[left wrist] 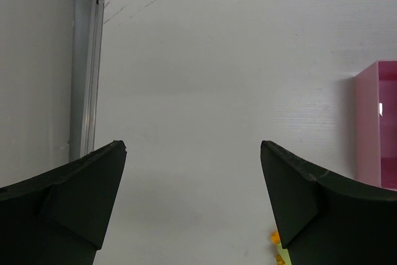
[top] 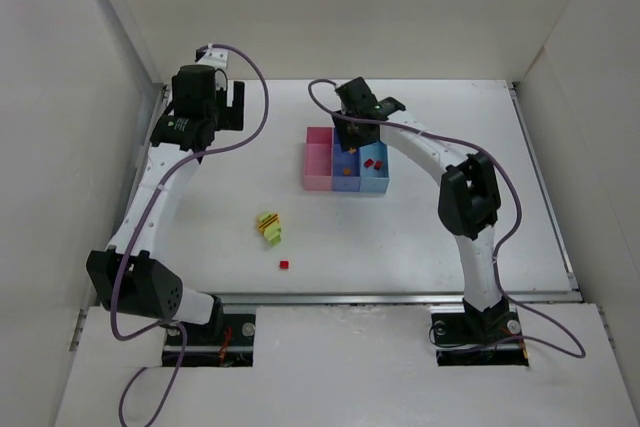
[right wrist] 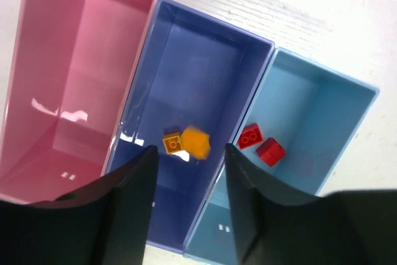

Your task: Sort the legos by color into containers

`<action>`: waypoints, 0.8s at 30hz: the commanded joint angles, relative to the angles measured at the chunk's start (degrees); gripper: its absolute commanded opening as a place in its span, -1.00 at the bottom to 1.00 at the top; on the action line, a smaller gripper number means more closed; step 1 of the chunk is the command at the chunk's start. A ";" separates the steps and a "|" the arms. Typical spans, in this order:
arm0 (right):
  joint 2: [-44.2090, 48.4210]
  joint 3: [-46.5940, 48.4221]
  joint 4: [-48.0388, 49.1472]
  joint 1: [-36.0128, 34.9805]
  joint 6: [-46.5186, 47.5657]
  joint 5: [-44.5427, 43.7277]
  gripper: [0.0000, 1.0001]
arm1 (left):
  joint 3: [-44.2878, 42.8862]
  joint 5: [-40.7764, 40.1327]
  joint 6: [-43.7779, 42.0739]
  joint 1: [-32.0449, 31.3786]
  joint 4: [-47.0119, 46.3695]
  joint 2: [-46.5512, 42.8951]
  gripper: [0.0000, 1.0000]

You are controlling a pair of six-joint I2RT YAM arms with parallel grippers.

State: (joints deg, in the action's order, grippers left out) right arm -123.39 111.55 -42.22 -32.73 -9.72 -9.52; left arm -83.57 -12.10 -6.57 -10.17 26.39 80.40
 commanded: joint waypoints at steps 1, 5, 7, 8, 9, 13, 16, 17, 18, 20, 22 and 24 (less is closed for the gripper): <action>2.90 -0.10 1.52 -0.40 0.75 1.34 0.11 | -2.04 1.38 0.68 -0.02 -1.52 -1.12 0.78; 3.94 0.51 1.00 -0.93 0.75 1.87 0.55 | -1.42 2.78 0.68 -0.02 -0.99 -1.12 0.78; 4.48 0.51 1.00 -0.93 0.75 1.87 0.59 | -0.89 5.23 -0.46 -0.02 -0.99 -1.65 0.78; 5.52 1.21 1.00 -0.93 1.45 1.87 0.59 | -0.20 6.37 -2.38 -0.02 -0.47 -1.65 0.78; 6.66 1.22 1.00 -0.93 1.98 1.87 0.59 | 0.51 8.65 -3.79 -0.02 0.41 -1.65 0.78; 11.15 0.61 1.00 -0.93 2.50 3.54 0.59 | 4.02 17.78 -17.53 -0.02 3.48 -2.52 0.74; 16.40 -2.46 1.61 -0.93 2.51 6.87 0.64 | 8.06 22.54 -30.48 -0.02 8.39 -4.81 0.72; 17.82 -3.87 3.18 -0.32 3.38 10.36 0.64 | 9.90 24.12 -40.35 -0.02 9.02 -5.86 0.72; 19.14 -7.19 3.98 0.29 4.00 12.75 0.67 | 12.09 24.75 -46.37 -0.02 9.72 -8.22 0.72; 22.75 -10.63 6.60 0.30 6.02 17.32 0.81 | 18.95 25.28 -58.50 -0.02 11.05 -10.69 0.94; 24.33 -14.93 7.76 0.30 6.55 20.93 0.97 | 23.95 26.77 -70.39 -0.02 8.77 -13.50 0.99; 25.48 -16.97 8.55 0.30 7.17 23.56 1.00 | 24.60 30.19 -77.59 -0.02 9.28 -13.52 0.99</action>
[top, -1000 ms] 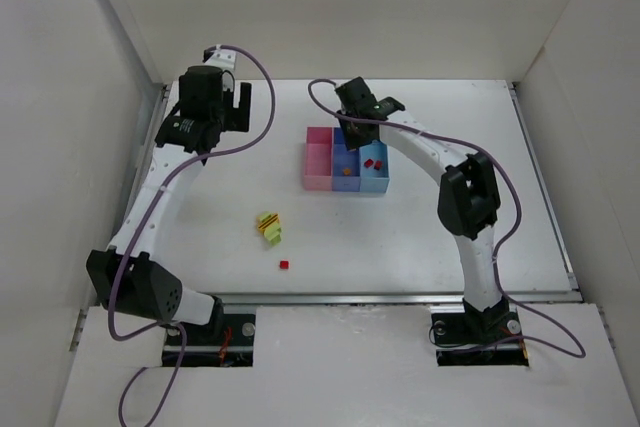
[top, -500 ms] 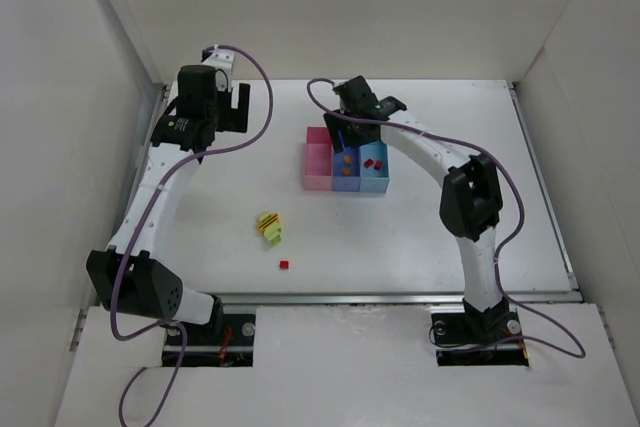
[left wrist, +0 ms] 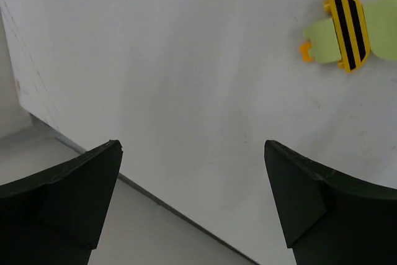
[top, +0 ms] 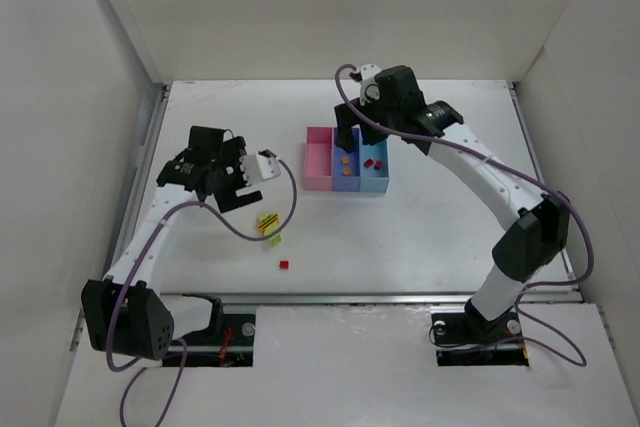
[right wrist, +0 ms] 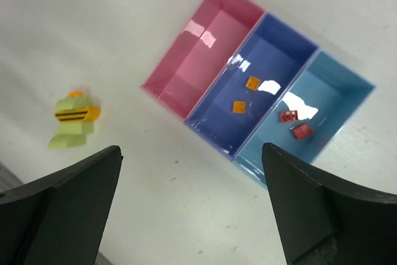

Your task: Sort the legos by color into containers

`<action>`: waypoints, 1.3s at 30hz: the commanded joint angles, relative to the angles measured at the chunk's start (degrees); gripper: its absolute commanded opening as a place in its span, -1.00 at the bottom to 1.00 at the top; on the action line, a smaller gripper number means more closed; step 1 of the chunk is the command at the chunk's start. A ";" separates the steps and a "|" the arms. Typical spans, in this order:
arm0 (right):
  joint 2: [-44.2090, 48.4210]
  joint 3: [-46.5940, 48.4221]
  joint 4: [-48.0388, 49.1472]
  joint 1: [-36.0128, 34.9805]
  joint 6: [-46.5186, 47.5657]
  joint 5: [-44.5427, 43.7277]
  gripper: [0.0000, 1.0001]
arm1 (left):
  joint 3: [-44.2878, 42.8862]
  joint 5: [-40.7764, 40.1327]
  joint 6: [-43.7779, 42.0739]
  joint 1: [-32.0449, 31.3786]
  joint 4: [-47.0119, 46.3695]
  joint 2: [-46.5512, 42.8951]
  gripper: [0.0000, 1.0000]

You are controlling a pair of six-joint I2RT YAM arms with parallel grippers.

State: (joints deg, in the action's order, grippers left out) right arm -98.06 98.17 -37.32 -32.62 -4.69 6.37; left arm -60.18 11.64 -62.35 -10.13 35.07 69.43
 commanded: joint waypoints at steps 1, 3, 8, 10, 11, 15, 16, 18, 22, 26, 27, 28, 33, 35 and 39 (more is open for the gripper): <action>0.76 -4.99 3.66 0.19 2.14 8.30 1.00 | 1.21 7.77 -28.90 -0.06 2.01 -0.46 0.99; 1.29 -6.32 3.66 -0.33 2.75 8.31 1.00 | -1.24 11.80 -33.69 -0.06 6.31 3.67 0.99; 3.14 -10.00 4.27 -1.48 3.89 7.16 1.00 | -2.05 14.64 -48.27 -0.06 11.95 8.71 0.99; 4.36 -11.07 4.88 -1.48 3.90 7.16 1.00 | -0.03 15.42 -56.08 -0.06 11.95 8.71 0.99; 4.37 -11.07 4.89 -1.48 3.90 7.16 1.00 | -0.02 15.43 -58.65 -0.06 12.65 8.71 0.99; 4.90 -13.17 6.20 -1.48 3.90 7.16 1.00 | -0.10 14.91 -65.78 -1.56 16.95 10.45 0.99; 4.90 -13.70 6.21 -1.48 3.90 7.77 1.00 | -0.11 14.90 -67.89 -1.56 19.22 10.46 0.99; 4.90 -13.71 6.82 -1.48 3.90 8.39 1.00 | -0.11 14.90 -69.40 -3.05 19.95 11.25 0.99; 3.67 -13.71 7.35 -1.48 3.90 8.39 1.00 | -0.11 14.29 -66.68 -6.13 20.48 12.49 0.89; 3.67 -13.71 7.35 -1.48 5.12 8.92 1.00 | 1.03 14.38 -64.31 -7.35 18.99 14.67 0.84; 3.67 -13.71 7.35 -1.48 5.13 8.92 1.00 | 1.03 14.38 -64.30 -7.36 18.98 14.68 0.79; 3.14 -13.71 7.35 -1.48 5.13 8.92 1.00 | 1.03 13.85 -64.30 -7.36 18.98 15.29 0.75; 3.14 -13.71 7.35 -1.48 5.13 8.92 1.00 | 1.03 13.23 -62.99 -7.97 17.23 17.14 0.56; 3.14 -13.71 7.35 -1.48 5.13 8.92 1.00 | 1.03 13.23 -62.46 -8.50 15.83 17.84 0.49; 2.62 -13.71 7.35 -1.48 5.66 8.39 1.00 | 1.03 12.62 -61.32 -9.81 15.29 19.07 0.36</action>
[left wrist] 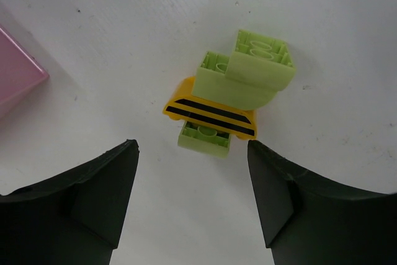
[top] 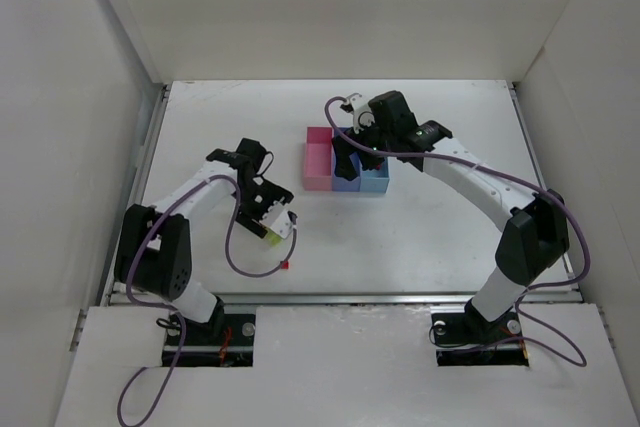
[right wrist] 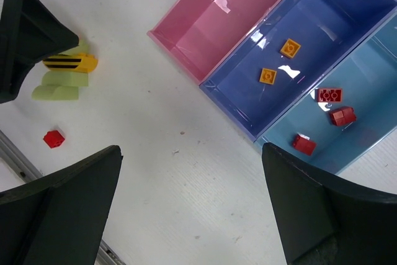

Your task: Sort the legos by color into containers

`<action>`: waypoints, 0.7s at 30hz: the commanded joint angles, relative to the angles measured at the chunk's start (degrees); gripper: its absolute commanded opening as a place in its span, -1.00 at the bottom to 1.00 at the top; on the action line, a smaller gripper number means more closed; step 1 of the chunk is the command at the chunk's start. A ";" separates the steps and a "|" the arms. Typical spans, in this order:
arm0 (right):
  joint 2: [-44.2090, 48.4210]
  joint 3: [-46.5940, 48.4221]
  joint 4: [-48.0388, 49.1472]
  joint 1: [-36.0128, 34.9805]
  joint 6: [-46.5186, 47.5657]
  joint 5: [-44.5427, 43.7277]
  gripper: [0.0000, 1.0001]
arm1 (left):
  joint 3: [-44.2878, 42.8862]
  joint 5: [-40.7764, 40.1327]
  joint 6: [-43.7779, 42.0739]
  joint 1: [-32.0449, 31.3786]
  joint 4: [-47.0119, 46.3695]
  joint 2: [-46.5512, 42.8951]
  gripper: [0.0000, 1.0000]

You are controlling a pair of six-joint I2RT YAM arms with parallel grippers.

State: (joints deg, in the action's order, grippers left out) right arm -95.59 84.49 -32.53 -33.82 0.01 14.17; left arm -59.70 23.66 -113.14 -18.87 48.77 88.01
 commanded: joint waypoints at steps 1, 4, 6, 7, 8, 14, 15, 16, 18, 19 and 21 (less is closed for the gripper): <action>0.14 -0.03 2.56 -0.28 0.96 0.59 1.00 | 0.55 0.60 -10.52 -1.08 1.59 0.50 0.36; 0.14 -0.03 2.56 -0.28 0.96 0.59 1.00 | 0.55 0.08 -9.03 -1.08 0.45 1.81 0.26; 0.14 -0.03 2.56 -0.28 0.96 0.59 1.00 | 0.55 0.07 -8.42 -1.08 0.44 2.34 0.21; 0.14 -0.03 2.56 -0.28 0.96 0.59 1.00 | 0.55 -0.45 -8.41 -1.08 0.44 2.34 0.18; 0.14 -0.03 2.04 -0.28 0.96 0.59 1.00 | 0.55 -0.46 -8.41 -1.08 0.44 2.34 0.15; 0.14 -0.55 2.04 -0.28 0.96 0.59 1.00 | 0.55 -2.03 -7.36 -1.08 0.44 2.87 -0.01; 0.14 -0.55 2.04 -0.28 0.96 0.59 1.00 | 0.55 -2.04 -6.83 -1.08 0.44 2.87 -0.04; 0.14 -0.55 2.04 -0.28 0.96 0.59 1.00 | 1.07 -2.04 -6.83 -1.08 0.44 2.87 -0.04; 0.14 -0.55 2.04 -0.28 0.96 0.06 1.00 | 1.08 -2.04 -6.83 -1.08 0.44 2.87 -0.07; 0.14 -0.55 2.04 -0.28 0.96 0.06 1.00 | 1.08 -2.04 -6.83 -1.08 0.44 2.35 -0.10; 0.14 -0.55 2.04 -0.28 0.96 0.06 1.00 | 1.61 -1.51 -6.83 -1.08 0.44 2.34 -0.16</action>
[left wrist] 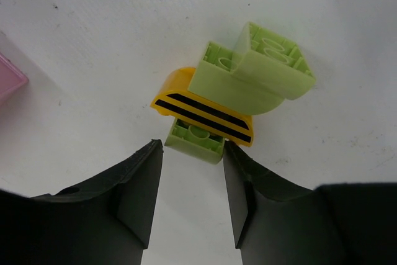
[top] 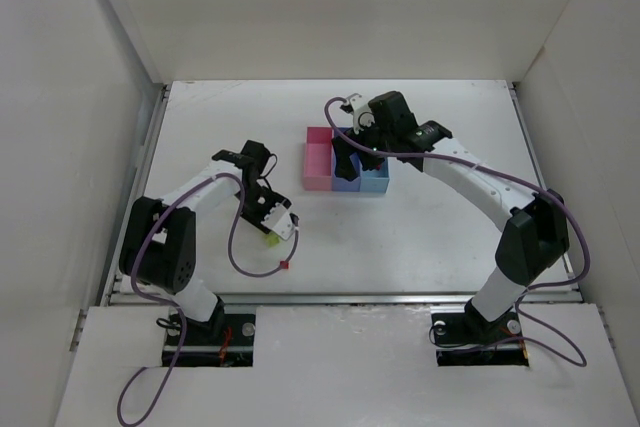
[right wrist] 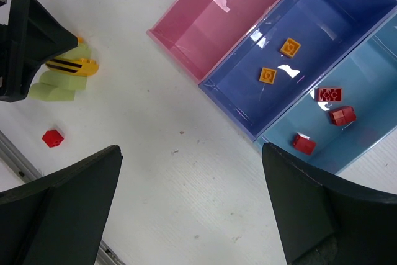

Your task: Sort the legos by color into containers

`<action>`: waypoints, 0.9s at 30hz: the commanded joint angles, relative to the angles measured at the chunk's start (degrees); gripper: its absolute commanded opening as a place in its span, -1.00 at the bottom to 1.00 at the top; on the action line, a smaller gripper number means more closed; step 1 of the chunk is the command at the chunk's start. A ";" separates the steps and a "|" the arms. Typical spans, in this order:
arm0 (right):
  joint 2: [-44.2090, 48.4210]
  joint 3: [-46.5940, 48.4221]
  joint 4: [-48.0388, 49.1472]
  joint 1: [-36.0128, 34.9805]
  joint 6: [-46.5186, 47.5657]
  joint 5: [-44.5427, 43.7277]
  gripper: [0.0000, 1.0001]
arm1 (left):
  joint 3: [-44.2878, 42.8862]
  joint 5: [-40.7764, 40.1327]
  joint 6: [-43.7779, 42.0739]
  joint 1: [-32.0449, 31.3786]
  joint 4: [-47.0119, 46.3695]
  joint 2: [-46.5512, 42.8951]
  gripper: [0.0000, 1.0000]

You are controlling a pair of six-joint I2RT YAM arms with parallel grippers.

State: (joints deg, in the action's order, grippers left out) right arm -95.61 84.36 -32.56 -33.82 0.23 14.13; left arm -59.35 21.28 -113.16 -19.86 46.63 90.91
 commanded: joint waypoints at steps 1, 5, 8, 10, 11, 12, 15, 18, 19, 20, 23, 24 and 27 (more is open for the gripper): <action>-0.36 0.10 2.06 -0.28 0.74 0.11 1.00 | 1.95 1.48 -6.28 -0.62 2.59 -1.08 -0.19; -0.36 0.11 1.53 -0.28 0.74 0.11 1.00 | 3.01 1.49 -5.14 -0.62 2.59 -1.70 -0.38; 0.25 -1.03 1.53 -0.28 0.74 0.11 1.00 | 3.54 1.49 -3.56 -1.14 2.59 -2.23 -0.56; 0.25 -1.04 1.53 -0.28 0.74 0.11 1.00 | 3.54 2.01 -0.93 -1.15 2.59 -2.23 -0.67; 0.25 -1.04 1.53 -0.28 0.74 0.11 1.00 | 3.54 2.01 0.82 -1.15 3.11 -2.75 -0.78; 0.25 -1.04 1.53 -0.28 0.74 0.11 1.00 | 3.54 2.01 0.84 -1.15 3.11 -2.76 -0.84; 0.78 -1.04 1.53 -0.28 0.74 0.11 1.00 | 3.02 3.60 6.36 -1.15 3.11 -2.76 -1.00; 1.39 -2.17 2.14 -0.28 0.21 0.11 1.00 | 2.41 5.44 12.86 -1.15 3.11 -2.76 -1.00; 2.00 -2.18 2.15 -0.28 0.21 0.11 1.00 | 2.40 6.14 14.71 -1.15 2.42 -2.76 -1.00; 2.01 -2.79 2.84 -0.28 -0.31 0.11 1.00 | 1.70 7.88 16.38 -0.37 2.41 -2.76 -1.00; 2.01 -2.79 2.85 -0.28 -0.32 0.64 1.00 | 0.38 10.88 24.81 0.17 0.32 -2.76 -1.00; 2.01 -2.79 2.85 -0.28 -0.32 0.64 1.00 | 0.38 11.59 27.10 0.87 0.30 -2.76 -1.00; 2.01 -2.79 2.85 -0.28 -0.32 0.64 1.00 | -0.15 12.65 32.47 1.49 -0.74 -2.14 -1.00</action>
State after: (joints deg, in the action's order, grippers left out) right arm -95.59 81.36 -32.42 -33.82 0.16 14.15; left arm -57.39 29.32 -89.32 -19.27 45.47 89.38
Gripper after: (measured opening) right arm 0.998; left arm 0.348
